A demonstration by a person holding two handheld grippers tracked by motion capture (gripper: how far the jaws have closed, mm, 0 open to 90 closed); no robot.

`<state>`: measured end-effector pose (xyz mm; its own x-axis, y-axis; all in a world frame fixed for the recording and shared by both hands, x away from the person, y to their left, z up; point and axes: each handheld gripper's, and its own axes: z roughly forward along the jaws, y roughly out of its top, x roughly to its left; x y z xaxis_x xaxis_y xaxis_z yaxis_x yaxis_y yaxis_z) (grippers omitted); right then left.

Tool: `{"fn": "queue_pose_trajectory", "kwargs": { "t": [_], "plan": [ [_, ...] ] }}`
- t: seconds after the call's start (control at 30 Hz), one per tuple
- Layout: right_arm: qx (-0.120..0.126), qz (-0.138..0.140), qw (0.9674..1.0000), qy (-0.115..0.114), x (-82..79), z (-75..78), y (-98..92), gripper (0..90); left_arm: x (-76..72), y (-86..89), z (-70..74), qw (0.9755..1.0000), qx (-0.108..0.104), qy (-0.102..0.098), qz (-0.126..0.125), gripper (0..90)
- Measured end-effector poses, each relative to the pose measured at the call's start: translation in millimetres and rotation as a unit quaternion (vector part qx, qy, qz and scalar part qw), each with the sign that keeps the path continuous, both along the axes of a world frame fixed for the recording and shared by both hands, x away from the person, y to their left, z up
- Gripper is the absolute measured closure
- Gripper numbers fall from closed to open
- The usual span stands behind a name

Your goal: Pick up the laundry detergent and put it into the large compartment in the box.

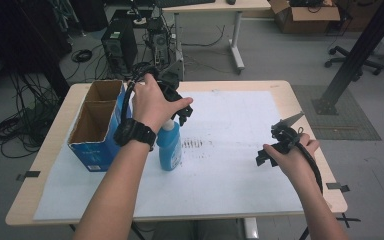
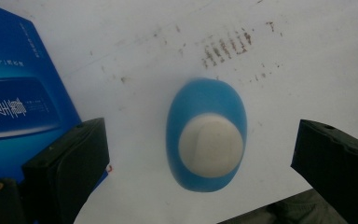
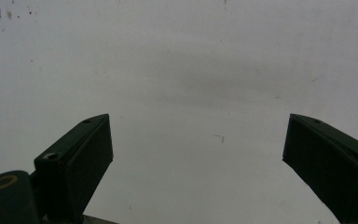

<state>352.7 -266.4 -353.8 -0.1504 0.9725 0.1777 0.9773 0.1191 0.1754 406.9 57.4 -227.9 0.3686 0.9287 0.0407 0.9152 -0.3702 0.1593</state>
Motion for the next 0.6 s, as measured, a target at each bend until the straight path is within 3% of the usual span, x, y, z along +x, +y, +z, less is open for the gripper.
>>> {"fn": "queue_pose_trajectory", "kwargs": {
  "t": [0.13,0.6],
  "plan": [
    [-0.007,0.002,1.0000,0.002,0.2,-1.9,2.2,8.4,0.1,-2.1,-6.7,0.9999,0.011,-0.001,0.005,4.2],
    [-0.008,0.009,0.9999,0.004,1.7,-6.9,6.3,8.4,1.6,-3.6,-37.4,0.9997,0.014,0.022,0.004,4.2]
  ]
}}
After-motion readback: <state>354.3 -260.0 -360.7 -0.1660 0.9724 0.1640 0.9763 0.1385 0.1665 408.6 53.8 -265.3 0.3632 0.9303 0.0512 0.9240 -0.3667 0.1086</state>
